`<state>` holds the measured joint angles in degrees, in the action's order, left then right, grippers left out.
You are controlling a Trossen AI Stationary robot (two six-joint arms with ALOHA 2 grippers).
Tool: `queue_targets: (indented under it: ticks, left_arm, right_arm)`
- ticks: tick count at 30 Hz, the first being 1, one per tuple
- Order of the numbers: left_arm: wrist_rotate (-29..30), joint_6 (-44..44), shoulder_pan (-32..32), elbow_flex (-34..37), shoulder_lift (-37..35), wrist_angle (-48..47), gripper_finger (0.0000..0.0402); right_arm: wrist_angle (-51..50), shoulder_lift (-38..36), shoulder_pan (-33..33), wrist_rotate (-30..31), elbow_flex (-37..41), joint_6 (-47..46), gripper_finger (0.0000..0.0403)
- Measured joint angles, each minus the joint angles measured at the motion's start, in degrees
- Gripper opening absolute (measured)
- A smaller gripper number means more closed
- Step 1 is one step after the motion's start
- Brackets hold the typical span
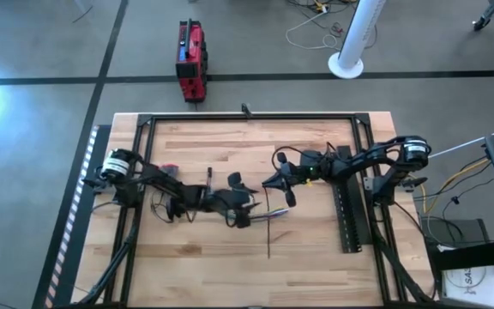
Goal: Ziptie cables
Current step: Wrap the colored cable wires with the black zip tie
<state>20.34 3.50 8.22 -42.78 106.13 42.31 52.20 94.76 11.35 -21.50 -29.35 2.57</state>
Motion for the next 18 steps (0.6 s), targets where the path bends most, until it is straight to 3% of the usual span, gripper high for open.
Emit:
queue_targets:
  ticks: [4,7,18]
  left_arm:
    - [-2.9,-0.6,-1.7,5.0,0.9,17.1,0.0173]
    - [-3.1,-1.5,-2.9,6.7,2.2,23.1,0.0177]
    - [-3.5,-5.4,-3.9,-0.7,10.7,24.3,0.0155]
  right_arm:
    - [-0.3,0.0,-0.1,0.0,-1.0,0.1,0.0001]
    - [-0.2,0.0,-0.1,0.0,-1.4,0.1,0.0001]
    - [-1.8,0.0,-0.1,0.1,-1.3,0.0,0.0001]
